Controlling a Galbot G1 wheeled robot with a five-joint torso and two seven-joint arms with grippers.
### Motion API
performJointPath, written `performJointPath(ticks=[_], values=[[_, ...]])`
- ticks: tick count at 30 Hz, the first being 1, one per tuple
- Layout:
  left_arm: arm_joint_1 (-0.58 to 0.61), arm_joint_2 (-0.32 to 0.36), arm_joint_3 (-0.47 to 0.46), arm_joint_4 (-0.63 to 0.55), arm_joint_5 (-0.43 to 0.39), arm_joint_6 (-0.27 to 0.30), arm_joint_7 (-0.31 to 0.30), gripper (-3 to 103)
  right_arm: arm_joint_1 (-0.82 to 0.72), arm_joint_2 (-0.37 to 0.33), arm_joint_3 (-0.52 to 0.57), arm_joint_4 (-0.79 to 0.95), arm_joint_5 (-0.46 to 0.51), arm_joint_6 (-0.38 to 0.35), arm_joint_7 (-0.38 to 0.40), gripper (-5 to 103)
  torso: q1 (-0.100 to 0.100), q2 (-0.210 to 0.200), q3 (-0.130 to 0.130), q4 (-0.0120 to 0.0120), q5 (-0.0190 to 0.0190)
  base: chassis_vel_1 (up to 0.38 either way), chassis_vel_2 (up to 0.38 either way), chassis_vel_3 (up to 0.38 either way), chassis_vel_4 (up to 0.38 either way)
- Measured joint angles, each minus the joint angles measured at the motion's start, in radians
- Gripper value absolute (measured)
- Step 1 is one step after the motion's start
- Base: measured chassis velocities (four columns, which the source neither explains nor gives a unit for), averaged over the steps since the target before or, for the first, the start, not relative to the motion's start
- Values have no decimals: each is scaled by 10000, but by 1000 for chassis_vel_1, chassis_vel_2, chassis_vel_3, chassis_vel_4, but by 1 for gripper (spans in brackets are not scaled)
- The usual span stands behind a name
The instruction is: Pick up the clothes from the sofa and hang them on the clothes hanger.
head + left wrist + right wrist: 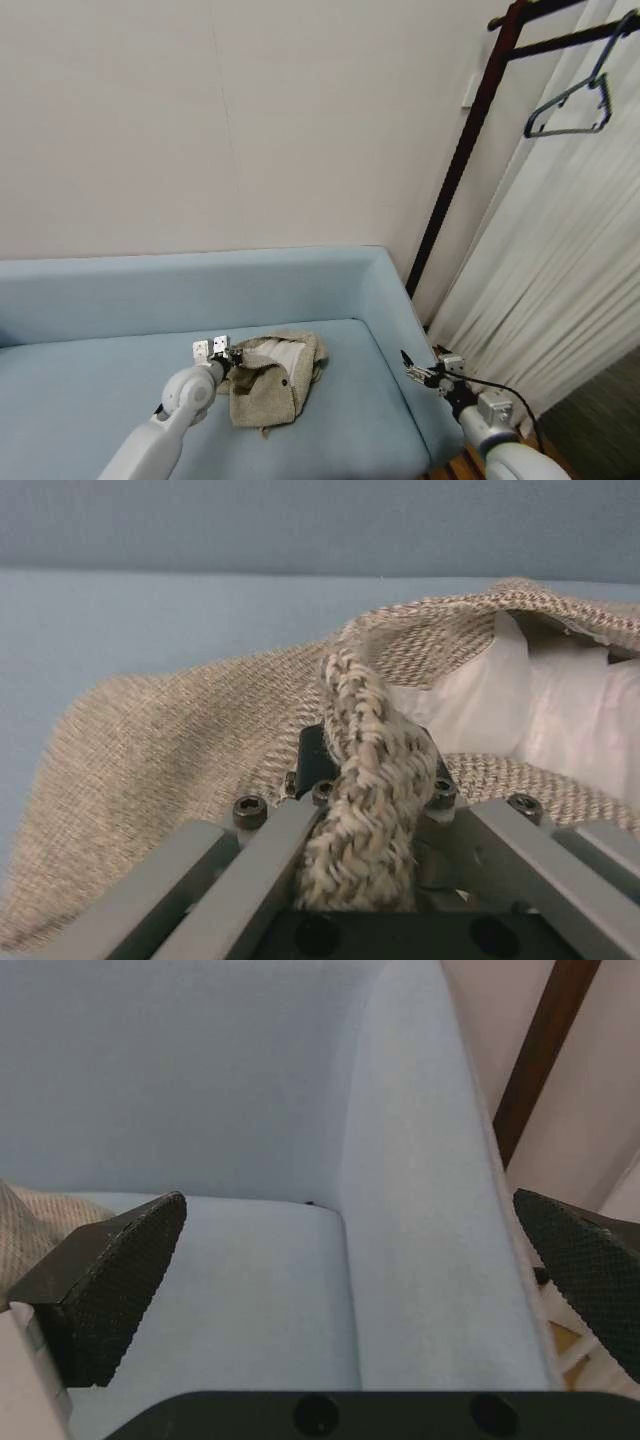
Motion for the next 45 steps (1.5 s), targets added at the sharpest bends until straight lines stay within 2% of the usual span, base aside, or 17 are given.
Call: performJointPath(ticks=[2,3,4,5,8,10,11,15,16,19,21,28,33,34,36,43,45], values=[[387,229,-77,-120,1194,-289,725,4,775,-462,-737,-21,1009,-336,979,100,0,0,0,4,-4,0,0,0,0],[512,308,-120,-197,1489,-395,889,4,1166,-641,-1203,-57,1514,-455,1527,100,0,0,0,6,-3,0,0,0,0],[638,392,-159,-300,1711,-501,994,4,1583,-789,-1743,-125,2054,-568,2083,100,0,0,1,4,-3,0,0,0,0],[638,392,-159,-300,1711,-501,994,4,1583,-789,-1743,-125,2054,-568,2083,100,0,0,1,4,-3,0,0,0,0],[957,662,-255,-620,2238,-820,1277,4,3049,-915,-3567,-495,3462,-981,3392,100,0,0,0,-1,0,0,0,0,0],[1149,847,-267,-780,2694,-1069,1484,4,4206,-770,-4650,-883,4046,-1197,3970,100,0,0,1,2,-3,0,0,0,0],[1149,847,-267,-780,2694,-1069,1484,4,4206,-770,-4650,-883,4046,-1197,3970,100,0,0,1,2,-3,0,0,0,0],[1493,1294,-300,-1145,3404,-1355,1775,4,6052,-267,-6669,-1452,4987,-1492,5631,100,1,0,1,1,-3,0,0,0,0],[1493,1294,-300,-1145,3404,-1355,1775,4,6052,-267,-6669,-1452,4987,-1492,5631,100,1,0,1,1,-3,0,0,0,0],[1689,1543,-441,-1304,4065,-1721,2207,4,7212,173,-7898,-1801,5652,-1810,6794,100,-1,1,1,1,-2,0,0,0,0],[1803,1639,-564,-1406,4308,-1867,2393,4,7862,432,-8505,-2153,5700,-1866,7072,100,-1,1,0,3,-3,0,0,0,0],[2069,1689,-796,-1532,4630,-2006,2588,4,8992,843,-9353,-2717,5941,-2018,7626,100,0,1,1,0,-3,0,0,0,0],[2158,1629,-939,-1568,4926,-2158,2703,4,9559,1036,-10085,-2949,6274,-2423,8160,100,0,1,0,1,-2,0,0,0,0],[2157,1623,-980,-1594,4970,-2185,2728,4,9683,1060,-10295,-3029,6350,-2552,8284,103,0,1,0,0,-1,0,0,0,0],[2154,1618,-1055,-1648,5090,-2247,2814,4,9840,1099,-10582,-3202,6539,-2678,8504,100,0,1,0,0,-1,0,0,0,0],[2253,1535,-1250,-1828,5606,-2500,3115,4,10299,1405,-11036,-4052,7002,-2784,9277,99,0,1,1,0,0,0,0,0,0],[2292,1459,-1308,-1863,5887,-2647,3253,4,10550,1604,-11109,-4382,7336,-2778,9730,99,0,1,0,0,0,0,0,0,0]])
